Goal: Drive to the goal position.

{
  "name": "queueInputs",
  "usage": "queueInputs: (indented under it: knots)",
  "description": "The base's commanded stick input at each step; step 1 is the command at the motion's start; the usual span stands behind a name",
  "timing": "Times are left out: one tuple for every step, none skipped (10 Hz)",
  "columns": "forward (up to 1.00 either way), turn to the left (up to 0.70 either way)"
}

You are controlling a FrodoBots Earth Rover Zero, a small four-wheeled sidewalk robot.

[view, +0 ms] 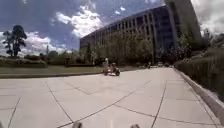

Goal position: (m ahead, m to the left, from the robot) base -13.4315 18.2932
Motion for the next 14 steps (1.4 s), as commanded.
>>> queueInputs:
  knots:
    - [0.07, 0.0]
    - [0.07, 0.0]
    - [0.07, 0.0]
    - [0.07, 0.0]
    - [0.07, 0.0]
    - [0.07, 0.0]
    - [0.07, 0.0]
    - [0.07, 0.0]
    - [0.07, 0.0]
    - [0.07, 0.0]
    - [0.07, 0.0]
    - [0.07, 0.0]
    - [0.07, 0.0]
    - [0.07, 0.0]
